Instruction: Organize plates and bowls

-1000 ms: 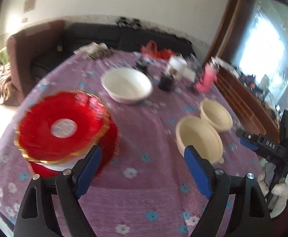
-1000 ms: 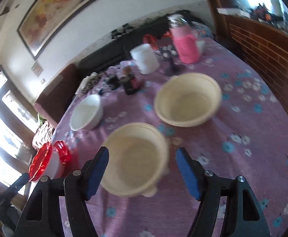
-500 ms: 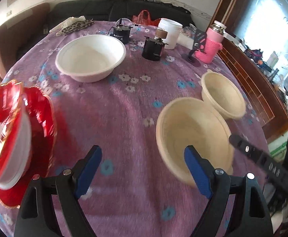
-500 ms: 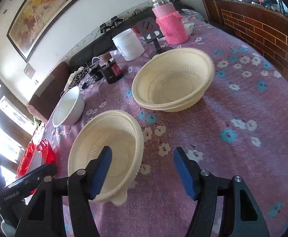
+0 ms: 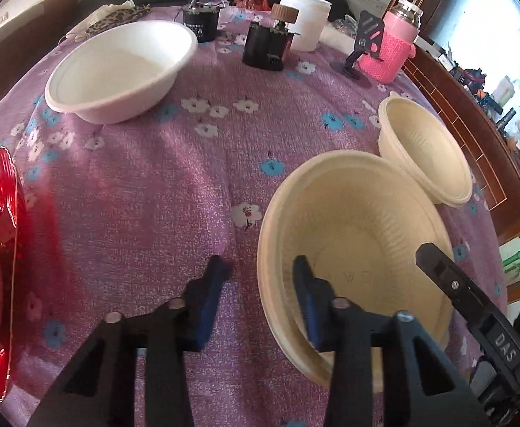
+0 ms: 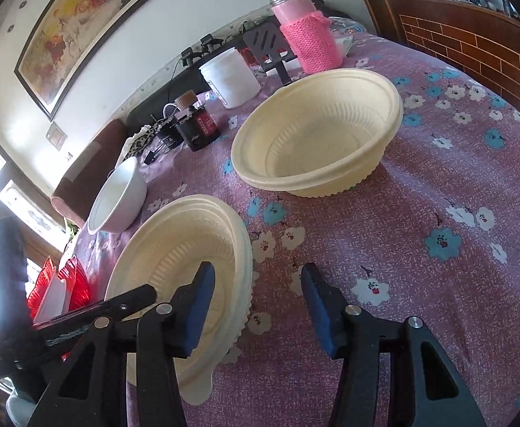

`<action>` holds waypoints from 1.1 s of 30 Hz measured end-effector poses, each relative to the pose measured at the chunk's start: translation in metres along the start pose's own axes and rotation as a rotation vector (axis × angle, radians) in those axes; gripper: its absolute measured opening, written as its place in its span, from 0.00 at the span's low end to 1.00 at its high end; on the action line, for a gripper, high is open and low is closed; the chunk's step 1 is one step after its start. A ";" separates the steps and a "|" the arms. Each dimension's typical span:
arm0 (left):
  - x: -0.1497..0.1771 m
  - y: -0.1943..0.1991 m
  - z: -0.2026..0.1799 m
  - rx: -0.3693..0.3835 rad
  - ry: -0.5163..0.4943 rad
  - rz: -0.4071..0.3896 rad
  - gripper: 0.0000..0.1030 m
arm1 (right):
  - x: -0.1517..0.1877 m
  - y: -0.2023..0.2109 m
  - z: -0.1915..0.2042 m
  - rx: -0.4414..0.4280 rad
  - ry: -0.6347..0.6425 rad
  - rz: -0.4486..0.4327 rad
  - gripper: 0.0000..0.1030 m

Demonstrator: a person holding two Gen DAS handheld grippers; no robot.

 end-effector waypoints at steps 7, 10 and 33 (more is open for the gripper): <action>0.002 0.002 -0.010 -0.015 -0.036 -0.030 0.25 | 0.003 -0.003 0.011 0.015 0.064 0.008 0.28; 0.004 0.002 -0.015 -0.018 -0.057 -0.037 0.18 | 0.003 -0.005 0.011 0.012 0.060 0.012 0.24; 0.024 0.095 0.010 0.025 -0.016 -0.183 0.12 | 0.011 0.047 0.074 -0.047 0.117 -0.066 0.15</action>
Point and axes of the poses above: each gripper's, at about its wrist camera, not at the fingertips, and y roughly against the way its jaws point, z to its left, x to its underside, the point moved 6 cm from there along -y, roughly the way its jaws point, and after that the axes turned 5 degrees about y, right-handed, at the moved point
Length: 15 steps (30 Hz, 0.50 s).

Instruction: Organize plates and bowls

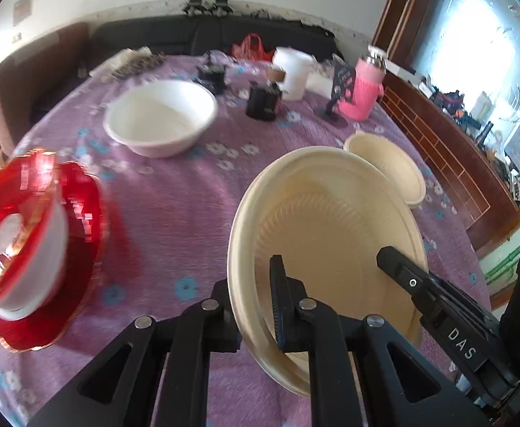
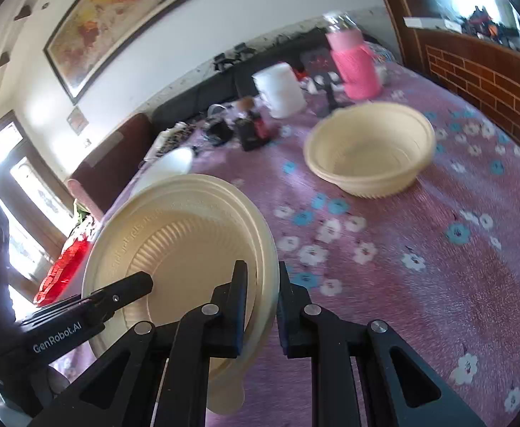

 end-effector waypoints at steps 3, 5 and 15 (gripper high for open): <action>0.000 0.020 0.011 -0.004 0.016 -0.034 0.12 | -0.007 0.011 0.021 -0.026 0.026 -0.022 0.15; 0.000 0.035 0.020 -0.003 0.035 -0.059 0.12 | -0.011 0.018 0.037 -0.044 0.046 -0.032 0.15; -0.009 0.085 0.077 -0.029 0.138 -0.164 0.12 | -0.034 0.023 0.117 -0.119 0.147 -0.050 0.16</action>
Point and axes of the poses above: each gripper's, at about its wrist camera, not at the fingertips, and y roughly against the way its jaws point, z to its left, x to its underside, the point moved 6 cm from there along -y, roughly the way its jaws point, and after that the axes turned 5 degrees about y, right-handed, at the moved point
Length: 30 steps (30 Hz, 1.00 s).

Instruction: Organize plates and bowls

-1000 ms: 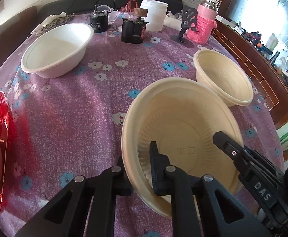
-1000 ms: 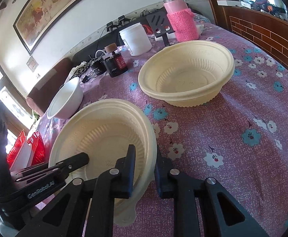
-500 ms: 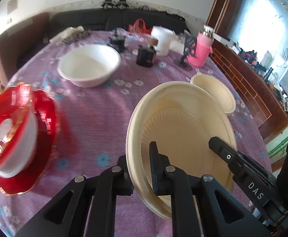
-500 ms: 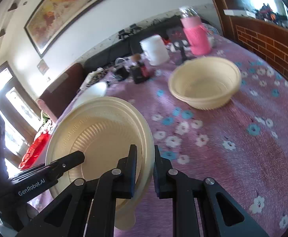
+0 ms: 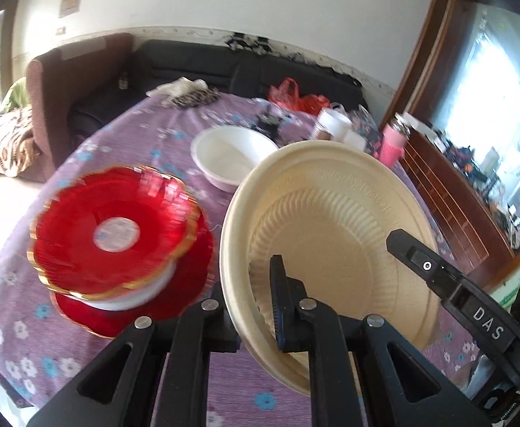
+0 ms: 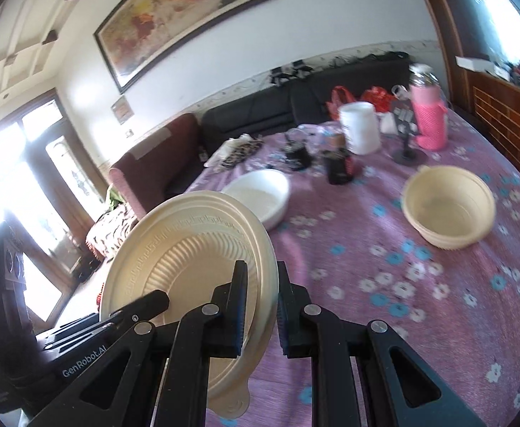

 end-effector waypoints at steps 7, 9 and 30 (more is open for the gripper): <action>-0.024 0.018 0.050 -0.030 0.086 -0.047 0.12 | -0.020 -0.020 0.058 -0.049 0.086 0.005 0.16; -0.030 0.022 0.062 -0.040 0.103 -0.058 0.12 | -0.025 -0.028 0.072 -0.062 0.104 0.009 0.16; -0.126 0.075 0.117 -0.211 -0.010 -0.209 0.14 | -0.098 -0.068 0.173 -0.166 0.192 0.003 0.17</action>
Point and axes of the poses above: each gripper's, at about its wrist camera, not at the fingertips, and y roughly against the way its jaws point, z to its left, x to its underside, the point moved 6 cm from there along -y, roughly the way its jaws point, and after that the axes turned 5 degrees about y, right-handed, at the moved point
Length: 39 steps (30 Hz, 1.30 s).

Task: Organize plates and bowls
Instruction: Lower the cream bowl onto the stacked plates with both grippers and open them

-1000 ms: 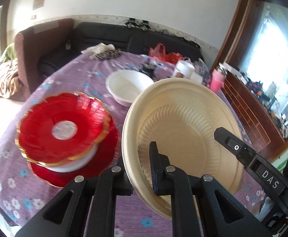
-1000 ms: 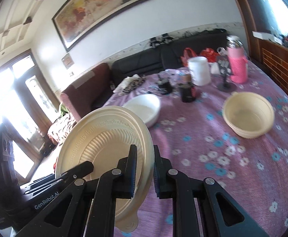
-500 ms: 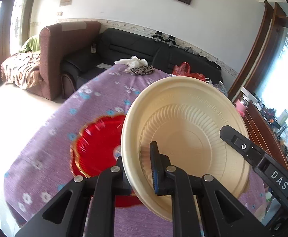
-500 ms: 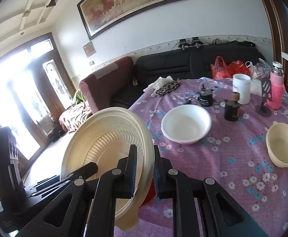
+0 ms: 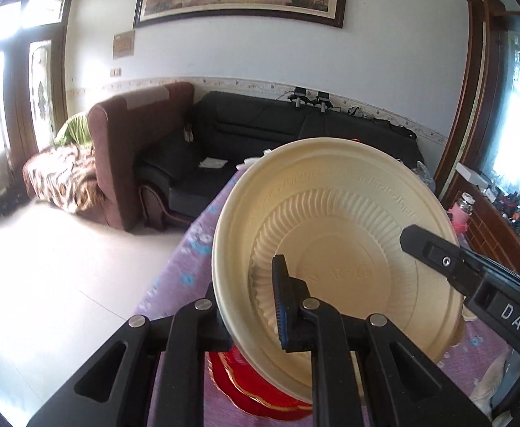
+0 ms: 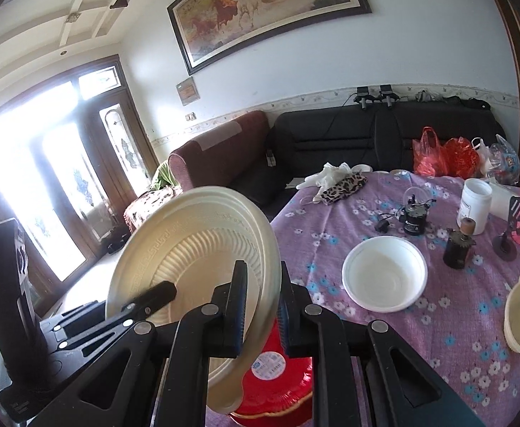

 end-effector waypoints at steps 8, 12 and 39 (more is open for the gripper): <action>0.032 -0.048 0.017 -0.036 0.014 0.125 0.14 | 0.044 -0.053 -0.019 -0.014 -0.102 0.138 0.17; 0.061 -0.078 0.025 -0.026 0.049 0.222 0.17 | 0.067 -0.074 -0.032 -0.006 -0.127 0.200 0.17; 0.077 -0.089 0.016 0.042 0.070 0.330 0.57 | 0.090 -0.090 -0.048 0.019 -0.168 0.255 0.18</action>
Point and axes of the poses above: each gripper's, at about its wrist camera, not at the fingertips, and y roughly against the way its jaws point, z to its left, x to its underside, the point moved 6 cm from there along -y, roughly the way its jaws point, and after that the axes turned 5 degrees about y, right-handed, at the moved point
